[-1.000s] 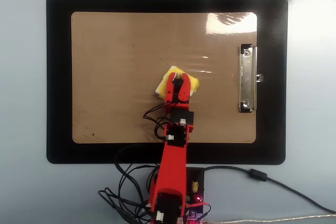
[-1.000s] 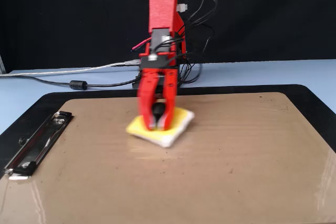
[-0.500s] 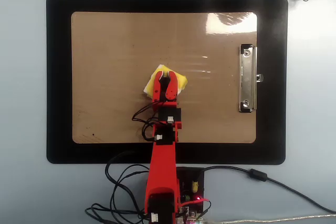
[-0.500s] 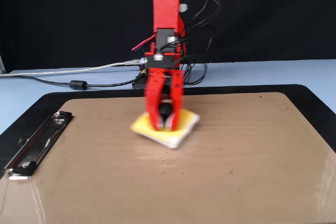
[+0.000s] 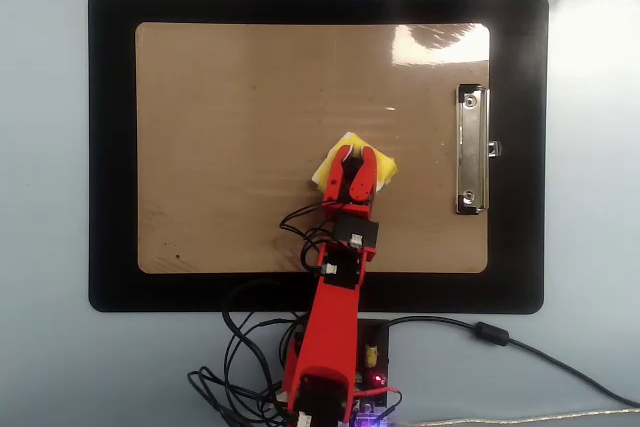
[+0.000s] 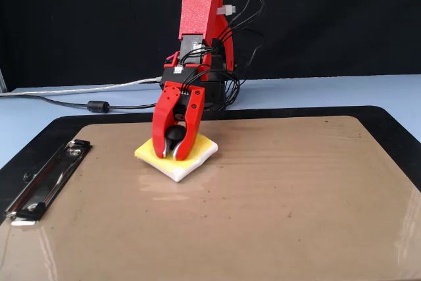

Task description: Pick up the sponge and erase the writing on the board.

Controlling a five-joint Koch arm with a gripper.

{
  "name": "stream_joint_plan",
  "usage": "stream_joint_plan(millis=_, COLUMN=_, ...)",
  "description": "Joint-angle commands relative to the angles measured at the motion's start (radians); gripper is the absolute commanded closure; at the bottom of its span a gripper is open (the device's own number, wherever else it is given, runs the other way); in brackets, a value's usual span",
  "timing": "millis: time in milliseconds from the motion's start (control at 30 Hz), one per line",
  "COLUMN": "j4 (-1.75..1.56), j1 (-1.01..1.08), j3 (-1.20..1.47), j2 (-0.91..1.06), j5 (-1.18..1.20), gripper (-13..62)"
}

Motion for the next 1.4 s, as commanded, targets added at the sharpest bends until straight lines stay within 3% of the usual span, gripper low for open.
stream_joint_plan(millis=0, j4=-0.012, j1=-0.133, j3=0.009, j2=0.015, j5=-0.034, gripper=57.3)
stream_joint_plan(millis=267, j4=-0.009, j1=-0.664, j3=0.028, j2=0.009, j5=-0.489, gripper=57.2)
stream_joint_plan(millis=733, j4=0.12, j1=-0.957, j3=0.044, j2=0.037, j5=-0.54, gripper=57.3)
stream_joint_plan(millis=1100, j4=0.152, j1=-1.278, j3=-0.094, j2=-0.043, j5=-0.767, gripper=57.2)
stream_joint_plan(millis=1367, j4=0.152, j1=-1.235, j3=-0.087, j2=-0.071, j5=-0.756, gripper=57.2)
